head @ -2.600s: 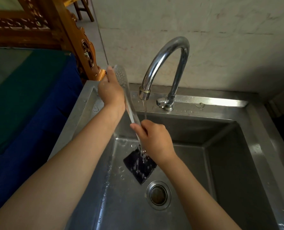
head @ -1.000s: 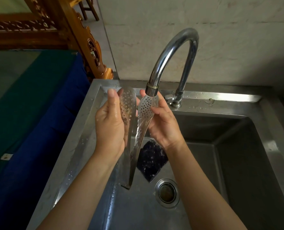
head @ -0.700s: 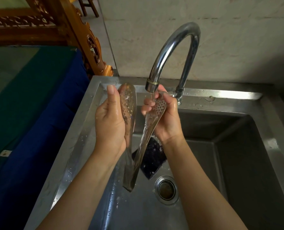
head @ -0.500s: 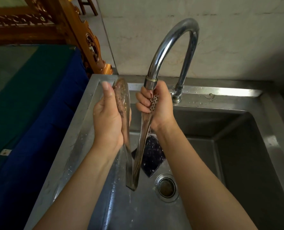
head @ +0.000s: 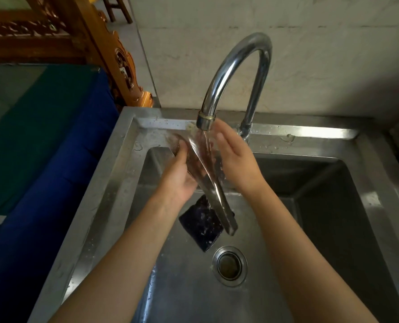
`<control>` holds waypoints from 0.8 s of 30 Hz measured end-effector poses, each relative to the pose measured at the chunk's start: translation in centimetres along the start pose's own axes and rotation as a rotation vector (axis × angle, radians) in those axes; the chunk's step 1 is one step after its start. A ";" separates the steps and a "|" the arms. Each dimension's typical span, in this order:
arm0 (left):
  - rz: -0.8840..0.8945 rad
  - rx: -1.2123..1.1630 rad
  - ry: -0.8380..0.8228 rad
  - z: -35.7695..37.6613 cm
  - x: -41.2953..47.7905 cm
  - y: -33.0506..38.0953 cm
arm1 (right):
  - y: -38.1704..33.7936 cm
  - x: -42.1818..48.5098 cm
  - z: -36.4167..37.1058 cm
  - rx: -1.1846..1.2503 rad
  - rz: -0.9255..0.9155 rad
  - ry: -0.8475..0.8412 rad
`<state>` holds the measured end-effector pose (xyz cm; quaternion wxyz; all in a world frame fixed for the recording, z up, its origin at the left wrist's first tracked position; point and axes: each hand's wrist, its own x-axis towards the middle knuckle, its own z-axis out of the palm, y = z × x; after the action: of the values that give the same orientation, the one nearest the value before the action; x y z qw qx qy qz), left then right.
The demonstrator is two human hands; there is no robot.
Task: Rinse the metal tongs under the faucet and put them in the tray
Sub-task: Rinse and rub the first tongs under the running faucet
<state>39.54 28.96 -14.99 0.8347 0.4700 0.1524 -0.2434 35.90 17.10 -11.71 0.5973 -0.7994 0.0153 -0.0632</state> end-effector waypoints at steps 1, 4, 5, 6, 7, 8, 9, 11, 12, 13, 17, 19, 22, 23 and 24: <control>-0.039 -0.021 -0.025 0.2 0.3 -0.3 | 0.5 -1.2 -0.4 0.010 -0.013 0.006; -0.047 -0.111 -0.139 1.1 1.0 -0.9 | 2.9 -4.7 -0.7 0.047 0.071 -0.031; -0.036 -0.134 -0.179 1.3 1.2 -1.1 | 3.6 -5.7 -0.7 0.031 0.142 -0.060; -0.029 -0.144 -0.213 1.6 1.4 -1.3 | 4.3 -6.5 -0.6 0.031 0.224 -0.092; -0.022 -0.142 -0.239 1.8 1.5 -1.4 | 4.7 -7.0 -0.6 0.072 0.320 -0.124; -0.016 -0.134 -0.258 2.0 1.6 -1.6 | 4.9 -7.5 -0.5 0.159 0.401 -0.161; -0.014 -0.130 -0.277 2.1 1.6 -1.8 | 5.0 -7.7 -0.4 0.249 0.440 -0.193; -0.020 -0.144 -0.316 2.2 1.6 -2.0 | 5.2 -7.9 -0.4 0.318 0.426 -0.190; -0.020 -0.155 -0.332 2.2 1.6 -2.1 | 5.3 -8.0 -0.3 0.326 0.408 -0.173; -0.018 -0.161 -0.347 2.2 1.6 -2.2 | 5.4 -8.0 -0.2 0.330 0.395 -0.160; -0.021 -0.105 -0.387 2.4 1.5 -2.6 | 6.0 -8.3 0.2 0.369 0.404 -0.131; -0.016 -0.060 -0.399 2.6 1.4 -2.6 | 6.6 -8.5 0.3 0.410 0.400 -0.107; 0.007 0.016 -0.385 2.6 1.2 -2.7 | 7.4 -8.8 0.3 0.473 0.384 -0.078; 0.013 0.043 -0.372 2.5 1.2 -2.7 | 7.7 -8.9 0.4 0.503 0.381 -0.078; 0.010 0.062 -0.355 2.4 1.2 -2.6 | 7.9 -9.0 0.5 0.534 0.381 -0.082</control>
<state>39.17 25.48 -16.22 0.8348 0.4461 -0.0072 -0.3227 27.49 16.21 -20.17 0.7870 -0.5992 0.1233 0.0799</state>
